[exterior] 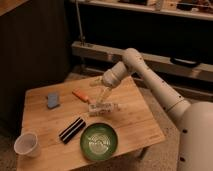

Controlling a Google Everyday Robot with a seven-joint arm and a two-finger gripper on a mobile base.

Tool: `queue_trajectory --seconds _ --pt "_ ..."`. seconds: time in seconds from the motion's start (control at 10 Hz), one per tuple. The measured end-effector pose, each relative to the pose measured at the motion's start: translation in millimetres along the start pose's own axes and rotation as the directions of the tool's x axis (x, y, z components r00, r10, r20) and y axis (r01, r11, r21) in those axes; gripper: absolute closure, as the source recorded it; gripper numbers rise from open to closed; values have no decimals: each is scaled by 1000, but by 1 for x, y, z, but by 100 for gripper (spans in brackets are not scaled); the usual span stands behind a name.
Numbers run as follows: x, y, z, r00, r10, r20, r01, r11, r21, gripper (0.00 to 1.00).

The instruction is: Place the pepper in the ceramic cup

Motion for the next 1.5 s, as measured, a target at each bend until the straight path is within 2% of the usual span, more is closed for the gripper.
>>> queue_trajectory --seconds 1.3,1.4,1.5 --pt "0 0 0 1000 0 0 0 1000 -2 20" --pt "0 1 0 1000 4 8 -4 1000 -15 20" --pt "1 3 2 999 27 37 -26 999 -46 20"
